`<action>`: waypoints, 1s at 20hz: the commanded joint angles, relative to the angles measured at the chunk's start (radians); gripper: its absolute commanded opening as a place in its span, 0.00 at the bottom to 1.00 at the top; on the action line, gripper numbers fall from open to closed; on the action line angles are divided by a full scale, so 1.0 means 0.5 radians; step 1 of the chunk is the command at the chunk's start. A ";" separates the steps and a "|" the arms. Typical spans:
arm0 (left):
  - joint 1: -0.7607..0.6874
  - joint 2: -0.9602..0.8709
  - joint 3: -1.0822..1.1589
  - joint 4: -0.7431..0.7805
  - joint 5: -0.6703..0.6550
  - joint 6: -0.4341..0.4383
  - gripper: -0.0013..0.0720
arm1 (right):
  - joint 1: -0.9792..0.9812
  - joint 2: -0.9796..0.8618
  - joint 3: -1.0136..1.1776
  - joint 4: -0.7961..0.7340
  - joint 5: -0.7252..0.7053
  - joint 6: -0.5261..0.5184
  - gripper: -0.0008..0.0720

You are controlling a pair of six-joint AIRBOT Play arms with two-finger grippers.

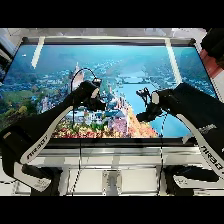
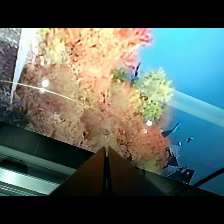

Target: Fold the clothes and pants, and hang the long-sleeved shirts on hangers.

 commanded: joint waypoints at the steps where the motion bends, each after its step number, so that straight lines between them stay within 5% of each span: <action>1: 0.001 -0.001 0.000 0.000 0.001 0.000 0.03 | 0.000 -0.004 0.042 -0.002 0.114 0.000 0.02; 8: 0.001 -0.001 0.000 0.000 0.000 0.000 0.03 | 0.000 -0.018 0.156 0.043 0.134 0.089 0.02; 14: 0.001 -0.001 0.000 0.000 0.001 0.001 0.03 | -0.065 -0.296 0.156 -0.002 0.699 0.413 0.02; 20: 0.000 -0.001 0.000 0.000 0.001 0.000 0.03 | -0.065 -0.304 0.156 0.002 0.697 0.511 0.02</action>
